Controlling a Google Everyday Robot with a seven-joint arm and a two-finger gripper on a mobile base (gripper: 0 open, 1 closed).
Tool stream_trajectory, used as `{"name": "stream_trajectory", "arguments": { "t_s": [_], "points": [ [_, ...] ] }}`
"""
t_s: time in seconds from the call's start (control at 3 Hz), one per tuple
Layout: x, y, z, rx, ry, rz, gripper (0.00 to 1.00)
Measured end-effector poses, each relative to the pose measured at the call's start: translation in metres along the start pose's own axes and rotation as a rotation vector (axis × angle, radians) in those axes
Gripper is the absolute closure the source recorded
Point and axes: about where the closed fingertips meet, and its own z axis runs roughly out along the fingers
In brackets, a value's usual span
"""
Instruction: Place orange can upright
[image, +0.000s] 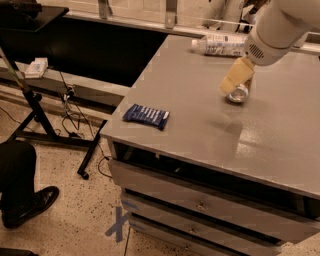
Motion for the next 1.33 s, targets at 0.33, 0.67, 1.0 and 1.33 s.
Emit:
{"name": "stream_trajectory", "arguments": {
  "t_s": [0.33,0.67,1.0,1.33],
  "points": [
    [-0.015,-0.007,0.037,-0.009,0.049,0.168,0.00],
    [-0.016,-0.007,0.041,-0.009,0.053,0.259,0.00],
    [-0.006,-0.006,0.039,-0.027,0.053,0.301,0.00],
    [0.005,-0.029,0.034,-0.032,0.013,0.481,0.00]
  ]
}}
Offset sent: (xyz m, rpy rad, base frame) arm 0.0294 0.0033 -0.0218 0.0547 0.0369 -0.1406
